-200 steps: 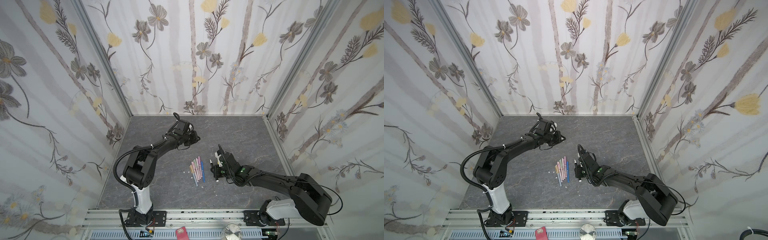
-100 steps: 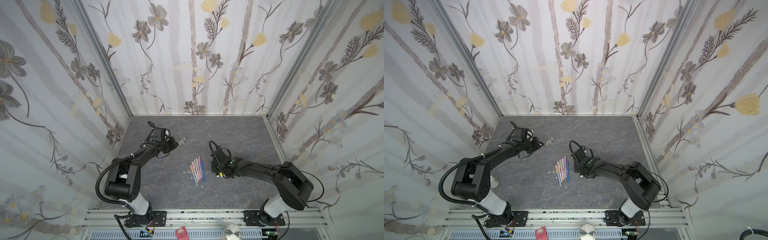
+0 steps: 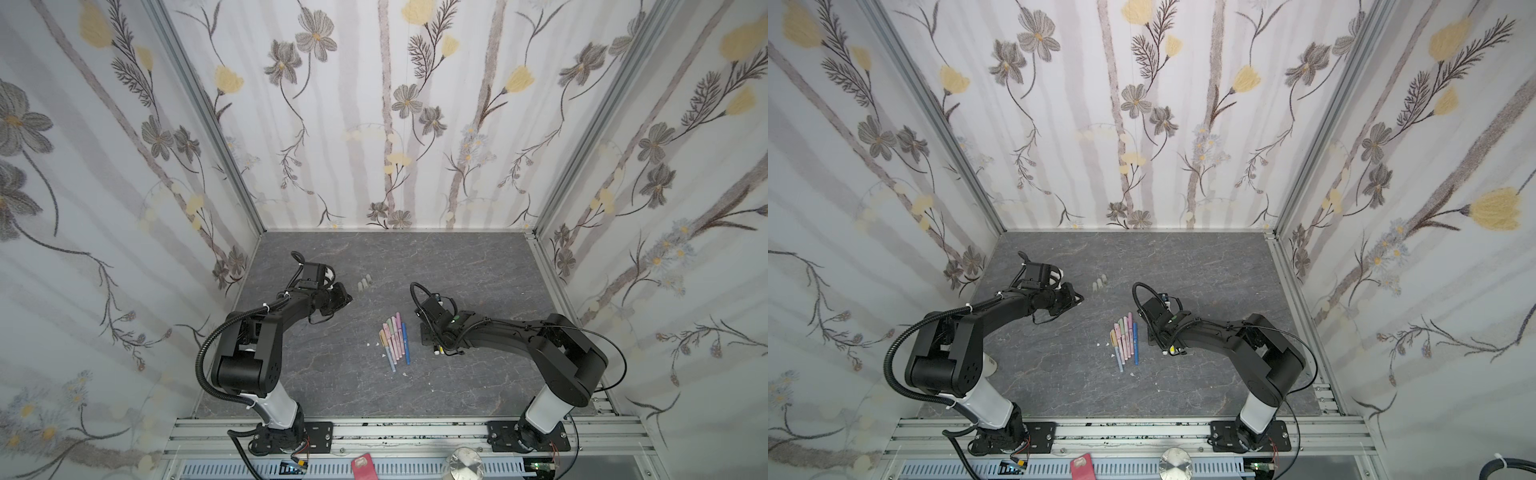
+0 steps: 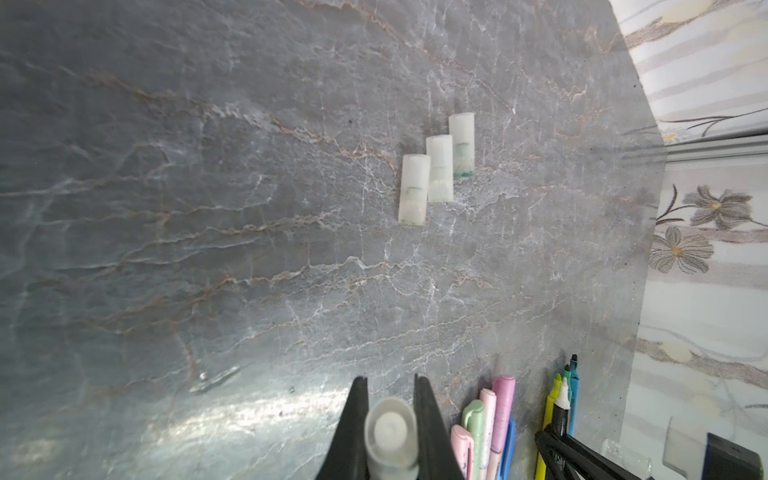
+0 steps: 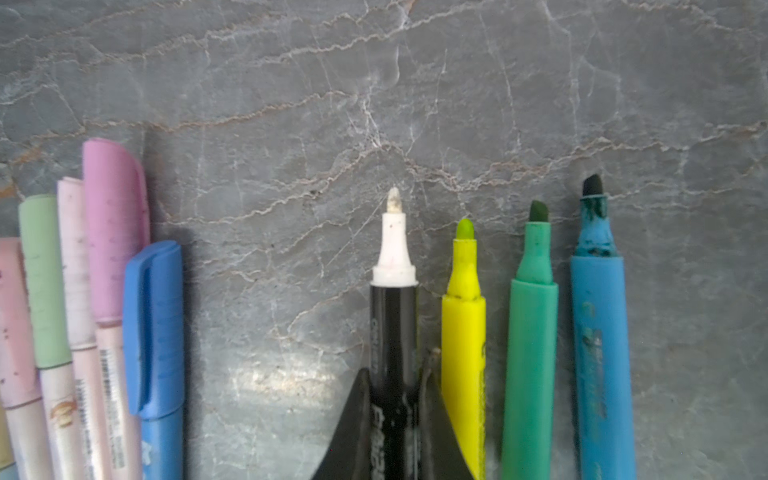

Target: Open the pen caps

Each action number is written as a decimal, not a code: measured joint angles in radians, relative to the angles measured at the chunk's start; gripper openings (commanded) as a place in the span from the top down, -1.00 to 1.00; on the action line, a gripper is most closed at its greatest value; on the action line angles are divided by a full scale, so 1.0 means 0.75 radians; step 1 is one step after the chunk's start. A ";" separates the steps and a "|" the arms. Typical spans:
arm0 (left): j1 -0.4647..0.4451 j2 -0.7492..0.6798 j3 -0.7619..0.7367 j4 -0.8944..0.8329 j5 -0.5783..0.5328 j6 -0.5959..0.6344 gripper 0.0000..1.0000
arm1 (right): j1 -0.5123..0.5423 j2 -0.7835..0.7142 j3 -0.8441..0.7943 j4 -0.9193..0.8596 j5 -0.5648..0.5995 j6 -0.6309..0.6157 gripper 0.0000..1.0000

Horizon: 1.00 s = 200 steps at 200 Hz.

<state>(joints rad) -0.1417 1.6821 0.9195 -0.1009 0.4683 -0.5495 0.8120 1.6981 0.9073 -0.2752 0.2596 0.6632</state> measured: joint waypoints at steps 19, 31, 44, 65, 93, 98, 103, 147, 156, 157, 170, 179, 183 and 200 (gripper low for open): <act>0.001 0.067 0.036 0.006 -0.002 0.007 1.00 | 0.000 0.006 0.005 -0.008 0.010 -0.003 0.73; 0.002 0.109 0.057 0.013 -0.003 0.016 1.00 | 0.000 0.006 0.007 -0.011 0.013 -0.003 0.72; 0.002 0.150 0.080 0.024 -0.003 0.026 1.00 | 0.014 0.007 0.008 -0.018 0.025 -0.003 0.69; 0.002 0.211 0.119 0.039 -0.002 0.031 1.00 | 0.043 0.007 0.008 -0.034 0.031 -0.003 0.63; 0.002 0.273 0.166 0.053 0.000 0.036 1.00 | 0.040 0.007 0.009 -0.046 0.042 -0.003 0.55; 0.002 0.282 0.171 0.060 0.001 0.036 1.00 | 0.041 0.007 0.009 -0.047 0.042 -0.003 0.54; 0.002 0.293 0.179 0.061 0.006 0.036 1.00 | 0.043 0.007 0.009 -0.049 0.042 -0.003 0.52; 0.002 0.341 0.202 0.130 0.055 0.034 0.93 | 0.045 0.005 0.016 -0.065 0.047 -0.003 0.47; 0.002 0.347 0.203 0.143 0.061 0.029 0.90 | 0.045 0.003 0.017 -0.069 0.049 -0.004 0.47; 0.002 0.348 0.203 0.144 0.062 0.028 0.90 | 0.045 0.003 0.017 -0.070 0.049 -0.004 0.47; 0.002 0.358 0.205 0.166 0.077 0.021 0.84 | 0.045 -0.008 0.019 -0.082 0.053 -0.011 0.46; 0.002 0.365 0.207 0.180 0.082 0.011 0.81 | 0.045 -0.018 0.022 -0.088 0.057 -0.017 0.46; 0.002 0.368 0.209 0.184 0.085 0.004 0.80 | 0.045 -0.023 0.022 -0.089 0.062 -0.018 0.45; 0.002 0.379 0.214 0.205 0.099 -0.005 0.76 | 0.045 -0.044 0.028 -0.092 0.080 -0.019 0.45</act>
<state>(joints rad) -0.1402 1.9667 1.0798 0.0532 0.5426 -0.5533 0.8459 1.6650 0.9283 -0.3439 0.3199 0.6491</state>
